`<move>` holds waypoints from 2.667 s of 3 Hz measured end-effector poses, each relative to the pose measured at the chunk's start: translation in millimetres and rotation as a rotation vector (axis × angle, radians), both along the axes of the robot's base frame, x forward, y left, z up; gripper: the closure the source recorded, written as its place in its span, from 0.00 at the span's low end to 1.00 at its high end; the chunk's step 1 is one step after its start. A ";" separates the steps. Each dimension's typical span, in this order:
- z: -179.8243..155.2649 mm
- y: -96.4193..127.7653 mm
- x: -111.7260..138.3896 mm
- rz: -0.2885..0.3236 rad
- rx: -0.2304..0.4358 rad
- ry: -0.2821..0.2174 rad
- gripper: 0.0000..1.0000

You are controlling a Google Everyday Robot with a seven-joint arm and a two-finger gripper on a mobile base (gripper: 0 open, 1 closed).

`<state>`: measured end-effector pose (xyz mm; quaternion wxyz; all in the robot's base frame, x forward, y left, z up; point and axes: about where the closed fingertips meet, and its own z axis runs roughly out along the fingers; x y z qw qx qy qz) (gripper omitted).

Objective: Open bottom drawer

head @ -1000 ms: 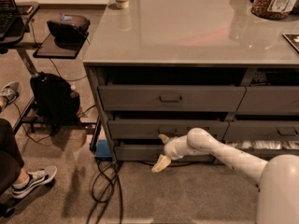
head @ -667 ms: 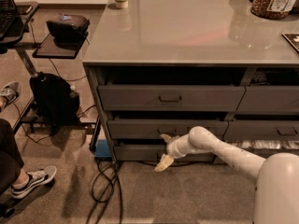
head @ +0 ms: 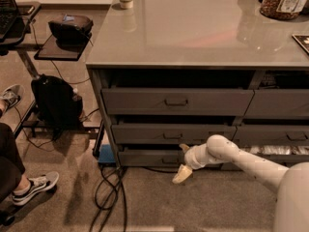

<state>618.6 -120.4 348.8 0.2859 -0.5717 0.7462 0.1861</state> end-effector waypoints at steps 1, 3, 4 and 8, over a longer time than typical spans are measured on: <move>-0.3 -0.1 0.0 0.000 0.000 0.000 0.00; -65.7 -54.3 10.0 -0.045 -0.042 -0.093 0.00; -90.5 -81.5 11.9 -0.032 -0.076 -0.118 0.00; -150.1 -140.5 86.5 -0.084 -0.115 -0.148 0.00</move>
Offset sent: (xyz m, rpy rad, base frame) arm 0.0243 -0.0616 -0.0701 -0.0465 -0.1229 -0.1280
